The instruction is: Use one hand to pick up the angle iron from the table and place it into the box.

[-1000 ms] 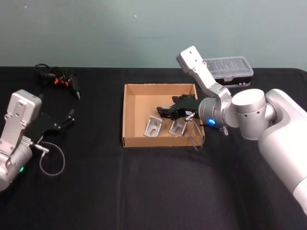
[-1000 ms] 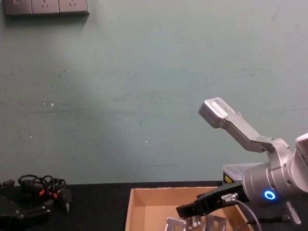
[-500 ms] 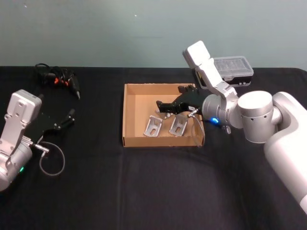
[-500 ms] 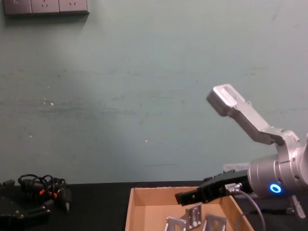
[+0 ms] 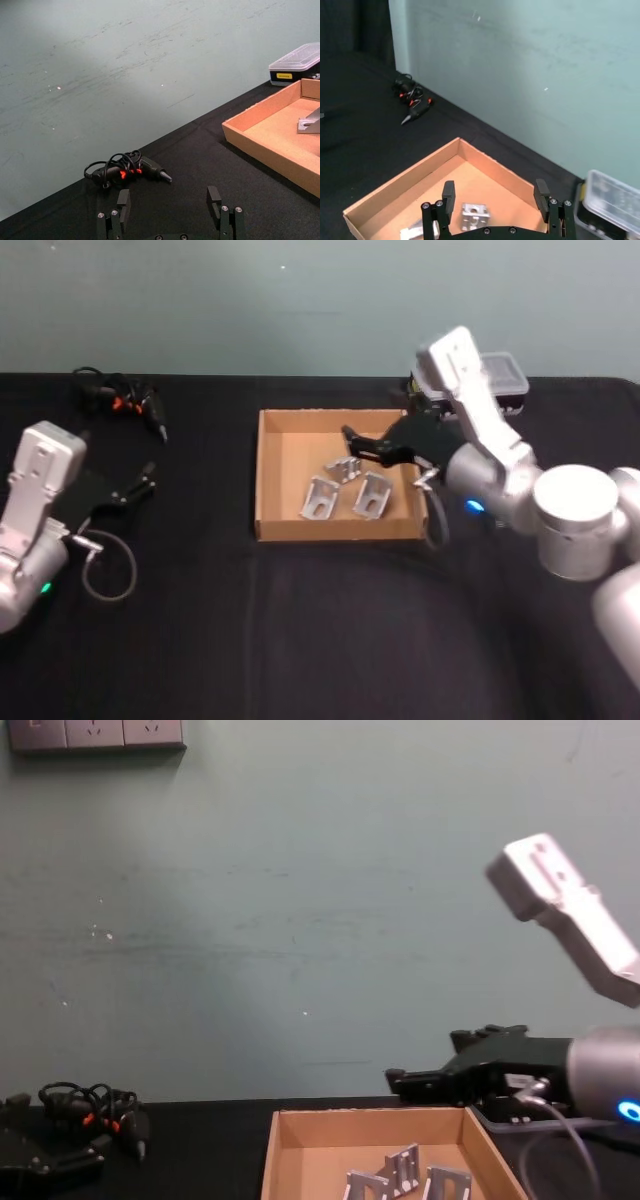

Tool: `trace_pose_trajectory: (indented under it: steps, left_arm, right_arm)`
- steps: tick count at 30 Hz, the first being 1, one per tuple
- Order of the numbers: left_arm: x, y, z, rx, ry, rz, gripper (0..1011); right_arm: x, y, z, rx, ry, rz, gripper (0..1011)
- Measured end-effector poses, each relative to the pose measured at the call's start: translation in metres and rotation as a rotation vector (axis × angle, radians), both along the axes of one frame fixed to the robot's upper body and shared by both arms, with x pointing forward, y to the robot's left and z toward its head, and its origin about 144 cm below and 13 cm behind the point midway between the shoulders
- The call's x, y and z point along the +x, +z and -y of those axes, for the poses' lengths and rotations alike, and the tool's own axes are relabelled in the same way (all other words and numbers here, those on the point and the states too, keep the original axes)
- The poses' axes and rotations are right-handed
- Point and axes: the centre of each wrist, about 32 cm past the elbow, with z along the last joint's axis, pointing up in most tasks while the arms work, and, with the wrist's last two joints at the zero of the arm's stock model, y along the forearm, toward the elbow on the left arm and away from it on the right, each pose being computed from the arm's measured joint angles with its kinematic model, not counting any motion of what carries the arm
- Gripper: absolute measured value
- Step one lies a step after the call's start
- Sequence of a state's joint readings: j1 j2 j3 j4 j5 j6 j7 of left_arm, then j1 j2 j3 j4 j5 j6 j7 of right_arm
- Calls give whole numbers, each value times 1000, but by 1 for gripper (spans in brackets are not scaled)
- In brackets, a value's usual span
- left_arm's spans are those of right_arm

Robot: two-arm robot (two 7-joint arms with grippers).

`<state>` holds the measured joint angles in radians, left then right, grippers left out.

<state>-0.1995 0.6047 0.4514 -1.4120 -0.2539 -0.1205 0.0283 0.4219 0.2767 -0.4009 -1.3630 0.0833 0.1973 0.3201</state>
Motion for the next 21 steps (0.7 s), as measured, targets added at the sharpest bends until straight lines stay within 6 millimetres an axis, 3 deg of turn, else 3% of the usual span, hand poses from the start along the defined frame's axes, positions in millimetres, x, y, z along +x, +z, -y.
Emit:
trace_pose_trajectory:
  steps: [11,21]
  left_arm:
    - [0,0,0,0,0,0,1000]
    - [0,0,0,0,0,0,1000]
  right_arm:
    - [-42,-23,28,-11,-63,86,1000]
    - [-60,-37,46,-17,-126,123,1000]
